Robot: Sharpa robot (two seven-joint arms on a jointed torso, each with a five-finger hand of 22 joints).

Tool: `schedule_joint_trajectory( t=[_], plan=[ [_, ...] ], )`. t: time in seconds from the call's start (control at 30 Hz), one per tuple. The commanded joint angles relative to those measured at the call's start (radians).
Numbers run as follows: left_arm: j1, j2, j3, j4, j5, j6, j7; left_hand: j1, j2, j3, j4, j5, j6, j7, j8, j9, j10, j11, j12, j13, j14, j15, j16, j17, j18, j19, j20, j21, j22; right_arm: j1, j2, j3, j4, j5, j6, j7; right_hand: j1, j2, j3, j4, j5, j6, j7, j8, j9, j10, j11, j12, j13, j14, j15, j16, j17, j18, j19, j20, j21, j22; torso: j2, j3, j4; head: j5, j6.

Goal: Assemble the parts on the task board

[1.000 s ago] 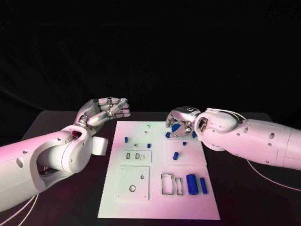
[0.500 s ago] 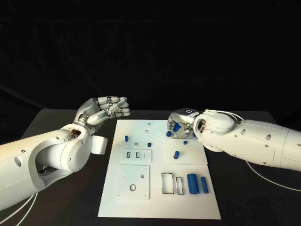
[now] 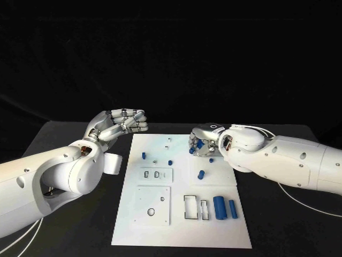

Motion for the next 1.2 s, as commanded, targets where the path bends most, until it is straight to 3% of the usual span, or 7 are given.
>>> schedule_joint_trajectory(
  t=[0.03, 0.6, 0.77, 1.2],
  plan=[
    [0.002, 0.0, 0.001, 0.001, 0.004, 0.018, -0.001, -0.005, -0.007, 0.0, 0.003, -0.006, -0.003, 0.003, -0.006, 0.0, 0.002, 0.002, -0.004, 0.0, -0.002, 0.005, -0.007, 0.0, 0.012, 0.003, 0.0, -0.005, -0.001, -0.002, 0.001, -0.001, 0.003, -0.008, -0.006, -0.002, -0.008, 0.003, 0.01, 0.002, -0.005, 0.006, -0.003, 0.0, 0.002, 0.008, 0.0, 0.0, -0.001, 0.057, 0.0, 0.004, 0.002, -0.01, -0.004, -0.002, 0.006, 0.006, 0.004, -0.0001, 0.0009, 0.0, -0.001],
    [0.004, -0.001, 0.001, -0.003, 0.004, 0.022, -0.014, -0.001, -0.009, 0.001, 0.001, -0.009, -0.004, 0.003, -0.007, 0.0, 0.002, 0.003, -0.008, 0.0, -0.002, 0.006, -0.011, 0.0, 0.011, 0.003, 0.001, -0.007, -0.003, -0.003, -0.001, -0.001, 0.009, 0.025, -0.028, -0.011, -0.021, -0.008, 0.06, 0.033, -0.005, 0.015, -0.011, 0.012, 0.023, 0.048, -0.008, 0.003, 0.002, 0.057, -0.006, 0.017, 0.01, -0.011, -0.008, -0.006, 0.023, 0.029, 0.01, -0.0008, 0.0032, -0.002, 0.004],
    [0.004, -0.001, 0.001, -0.003, 0.004, 0.021, -0.019, 0.004, -0.011, 0.002, -0.002, -0.012, -0.008, 0.005, -0.01, 0.0, 0.0, 0.004, -0.014, 0.0, -0.002, 0.006, -0.015, 0.001, 0.011, 0.003, 0.001, -0.01, -0.005, -0.003, -0.002, -0.001, 0.012, 0.053, -0.086, -0.003, 0.013, 0.021, 0.121, 0.044, -0.049, 0.066, -0.037, 0.061, 0.069, 0.116, -0.034, 0.018, 0.019, 0.059, -0.027, 0.027, 0.019, -0.012, -0.006, -0.023, 0.039, 0.052, 0.012, -0.001, 0.0037, -0.001, 0.006],
    [0.004, -0.003, 0.001, -0.009, 0.004, 0.019, -0.028, 0.01, -0.012, 0.006, -0.007, -0.011, -0.013, 0.007, -0.013, -0.001, -0.001, 0.006, -0.021, 0.0, -0.001, 0.007, -0.021, 0.001, 0.011, 0.004, 0.002, -0.012, -0.008, -0.001, 0.009, 0.001, 0.03, 0.079, -0.211, -0.034, 0.011, 0.012, 0.136, 0.058, -0.056, 0.067, -0.047, 0.091, 0.115, 0.139, -0.043, 0.013, 0.032, 0.061, -0.035, 0.033, 0.025, -0.014, -0.007, -0.033, 0.045, 0.064, 0.015, -0.0012, 0.005, 0.002, 0.012]
  ],
)
